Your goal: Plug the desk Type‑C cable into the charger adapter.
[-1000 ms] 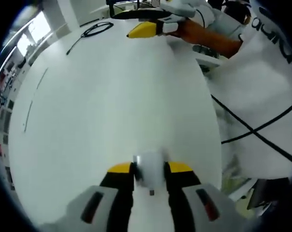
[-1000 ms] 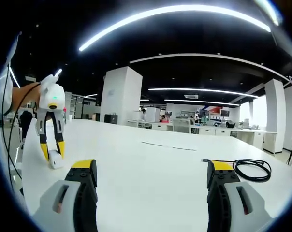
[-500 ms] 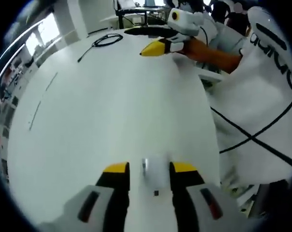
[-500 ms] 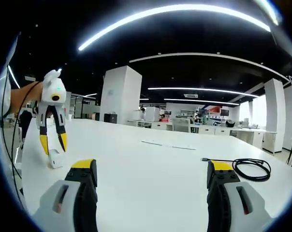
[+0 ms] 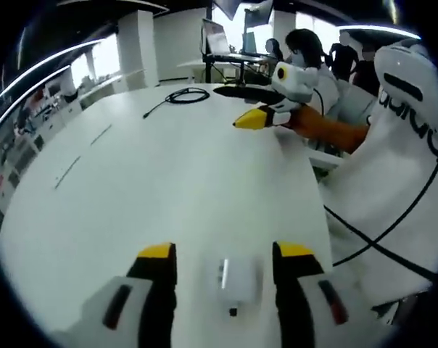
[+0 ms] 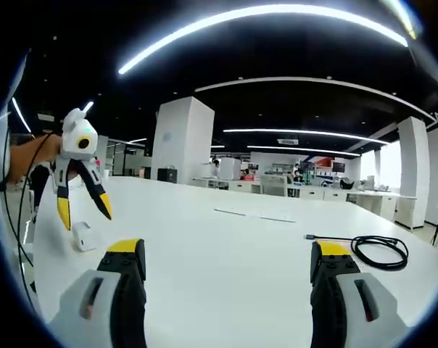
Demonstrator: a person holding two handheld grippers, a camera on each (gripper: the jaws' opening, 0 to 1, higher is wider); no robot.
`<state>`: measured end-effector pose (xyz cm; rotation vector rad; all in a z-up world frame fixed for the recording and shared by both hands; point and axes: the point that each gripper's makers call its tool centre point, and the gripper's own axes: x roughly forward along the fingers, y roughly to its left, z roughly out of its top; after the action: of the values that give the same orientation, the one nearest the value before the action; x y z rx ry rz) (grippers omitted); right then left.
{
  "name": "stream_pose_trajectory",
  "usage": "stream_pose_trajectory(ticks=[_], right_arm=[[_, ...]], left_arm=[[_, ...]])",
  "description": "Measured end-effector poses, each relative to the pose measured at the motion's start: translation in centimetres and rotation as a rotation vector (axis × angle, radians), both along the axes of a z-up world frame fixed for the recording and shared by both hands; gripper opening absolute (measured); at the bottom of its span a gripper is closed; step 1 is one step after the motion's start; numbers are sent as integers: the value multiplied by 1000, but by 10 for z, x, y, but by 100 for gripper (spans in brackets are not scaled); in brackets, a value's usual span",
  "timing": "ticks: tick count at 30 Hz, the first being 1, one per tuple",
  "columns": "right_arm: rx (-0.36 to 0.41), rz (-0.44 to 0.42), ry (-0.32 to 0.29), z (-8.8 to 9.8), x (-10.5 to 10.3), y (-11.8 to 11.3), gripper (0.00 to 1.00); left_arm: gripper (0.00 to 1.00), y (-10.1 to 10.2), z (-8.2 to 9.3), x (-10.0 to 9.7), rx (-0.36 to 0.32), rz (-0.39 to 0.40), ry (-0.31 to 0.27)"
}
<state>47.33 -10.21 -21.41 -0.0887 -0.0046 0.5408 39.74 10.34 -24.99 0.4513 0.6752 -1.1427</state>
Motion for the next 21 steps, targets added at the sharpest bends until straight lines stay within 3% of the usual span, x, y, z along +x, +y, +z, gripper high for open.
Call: stream_pose_trajectory(ticks=[2, 7, 13, 17, 21], right_arm=[[1, 1, -1, 1, 0, 0, 96], [-4, -2, 5, -1, 0, 0, 96], [-12, -2, 9, -2, 0, 1, 96], [-11, -2, 9, -1, 0, 1, 96], [-11, -3, 10, -1, 0, 1, 96]], left_arm=[[59, 0, 2, 4, -25, 29, -23], [66, 0, 22, 18, -132, 103, -179], [69, 1, 33, 23, -213, 163, -291], [78, 7, 43, 33, -243, 249, -441], [83, 8, 43, 33, -285, 316, -444]])
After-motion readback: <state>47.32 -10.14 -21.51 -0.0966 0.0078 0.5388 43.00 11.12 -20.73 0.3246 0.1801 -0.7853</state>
